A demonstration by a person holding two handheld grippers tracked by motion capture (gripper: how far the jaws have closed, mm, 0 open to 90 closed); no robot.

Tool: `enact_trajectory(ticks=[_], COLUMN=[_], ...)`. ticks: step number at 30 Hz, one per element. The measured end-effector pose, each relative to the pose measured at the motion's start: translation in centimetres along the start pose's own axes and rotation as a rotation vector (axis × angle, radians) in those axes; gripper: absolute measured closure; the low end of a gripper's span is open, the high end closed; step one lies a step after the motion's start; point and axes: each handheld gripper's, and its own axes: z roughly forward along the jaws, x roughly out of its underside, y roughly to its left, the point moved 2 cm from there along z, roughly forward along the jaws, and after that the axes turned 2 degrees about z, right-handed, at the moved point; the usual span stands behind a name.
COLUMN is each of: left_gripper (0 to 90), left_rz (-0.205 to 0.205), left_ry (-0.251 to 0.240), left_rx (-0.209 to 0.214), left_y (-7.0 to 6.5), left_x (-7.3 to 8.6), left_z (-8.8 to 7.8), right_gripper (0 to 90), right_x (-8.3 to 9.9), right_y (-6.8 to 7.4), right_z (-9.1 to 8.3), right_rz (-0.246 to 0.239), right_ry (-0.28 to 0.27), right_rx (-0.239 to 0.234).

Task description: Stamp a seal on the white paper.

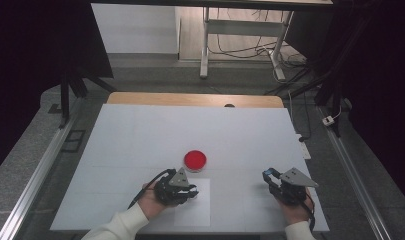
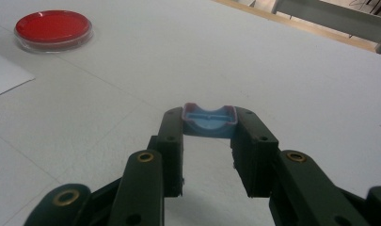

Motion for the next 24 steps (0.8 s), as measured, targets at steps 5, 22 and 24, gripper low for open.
enact_trajectory(ticks=[5, 22, 24], left_gripper=[75.9, 76.2, 76.2], left_rz=[0.003, 0.005, 0.005], left_ry=[0.007, 0.008, 0.003], left_rx=[-0.007, -0.022, -0.026], left_y=[-0.08, -0.33, -0.41], left_x=[-0.04, 0.13, 0.23], left_z=[0.04, 0.09, 0.06], right_gripper=[65.3, 65.3, 65.3], right_x=[0.00, -0.09, -0.11], right_y=[0.02, 0.13, 0.15], right_z=[0.01, -0.11, -0.13], right_rz=[-0.001, -0.002, -0.002], right_ry=[0.000, -0.005, -0.005], right_rx=[-0.001, 0.000, 0.000])
